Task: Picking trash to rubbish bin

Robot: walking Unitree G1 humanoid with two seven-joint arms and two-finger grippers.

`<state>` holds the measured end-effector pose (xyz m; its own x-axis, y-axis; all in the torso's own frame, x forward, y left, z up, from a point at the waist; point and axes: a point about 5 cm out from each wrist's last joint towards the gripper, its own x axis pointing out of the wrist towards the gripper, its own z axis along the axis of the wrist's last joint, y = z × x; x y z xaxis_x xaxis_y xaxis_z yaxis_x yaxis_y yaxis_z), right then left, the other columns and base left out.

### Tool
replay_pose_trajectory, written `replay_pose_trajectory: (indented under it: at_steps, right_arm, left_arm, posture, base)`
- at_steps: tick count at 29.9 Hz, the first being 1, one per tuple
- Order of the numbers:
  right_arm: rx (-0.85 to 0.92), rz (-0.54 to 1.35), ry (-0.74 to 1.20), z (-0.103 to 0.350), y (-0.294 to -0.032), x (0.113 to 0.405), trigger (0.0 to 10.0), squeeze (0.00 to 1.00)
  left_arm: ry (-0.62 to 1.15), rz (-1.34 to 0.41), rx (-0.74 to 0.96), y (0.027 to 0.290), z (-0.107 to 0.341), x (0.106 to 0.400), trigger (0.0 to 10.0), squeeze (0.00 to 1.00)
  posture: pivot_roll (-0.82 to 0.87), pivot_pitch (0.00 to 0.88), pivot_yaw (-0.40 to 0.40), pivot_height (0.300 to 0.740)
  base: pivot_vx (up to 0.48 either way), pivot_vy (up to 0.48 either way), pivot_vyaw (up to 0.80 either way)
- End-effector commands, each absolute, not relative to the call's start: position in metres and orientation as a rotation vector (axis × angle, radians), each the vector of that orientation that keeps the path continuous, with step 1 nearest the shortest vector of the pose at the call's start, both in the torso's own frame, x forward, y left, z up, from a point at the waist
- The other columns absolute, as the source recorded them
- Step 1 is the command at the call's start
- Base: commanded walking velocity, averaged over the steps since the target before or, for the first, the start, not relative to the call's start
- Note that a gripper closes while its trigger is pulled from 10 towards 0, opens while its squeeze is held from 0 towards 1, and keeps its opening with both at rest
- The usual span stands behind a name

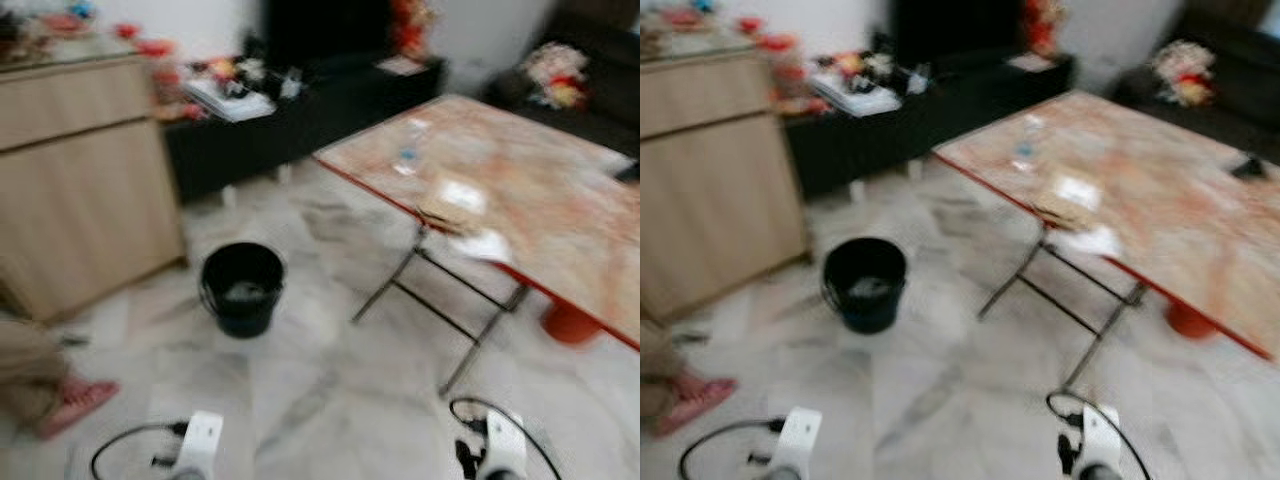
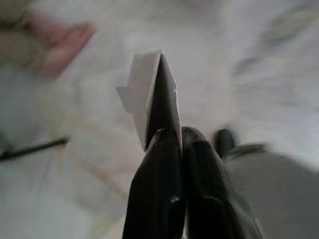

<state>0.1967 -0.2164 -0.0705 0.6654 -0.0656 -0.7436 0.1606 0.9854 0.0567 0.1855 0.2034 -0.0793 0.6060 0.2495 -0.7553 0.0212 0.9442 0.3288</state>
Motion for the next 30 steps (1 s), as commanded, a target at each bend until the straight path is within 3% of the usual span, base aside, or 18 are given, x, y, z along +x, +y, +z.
replay_pose_trajectory:
  at_steps: [1, 9, 30]
  right_arm:
    - [0.099, -0.150, 0.850, -0.072, -0.226, 0.189, 10.0, 0.00]
    - [0.108, -0.151, 0.845, -0.072, -0.227, 0.190, 10.0, 0.00]
    - [0.135, -0.147, 0.836, -0.072, -0.223, 0.191, 10.0, 0.00]
  left_arm:
    - [0.902, 0.110, 0.305, 0.191, -0.079, 0.190, 10.0, 0.00]
    - [0.898, 0.106, 0.306, 0.190, -0.079, 0.191, 10.0, 0.00]
    - [0.876, 0.060, 0.320, 0.179, -0.077, 0.196, 10.0, 0.00]
  posture:
    - [0.09, 0.000, -0.119, 0.740]
    - [0.09, 0.000, -0.121, 0.740]
    - [0.08, 0.000, -0.134, 0.740]
  base:
    - [0.390, 0.000, 0.80]
    - [0.389, 0.000, 0.70]
    - [0.386, 0.000, 0.00]
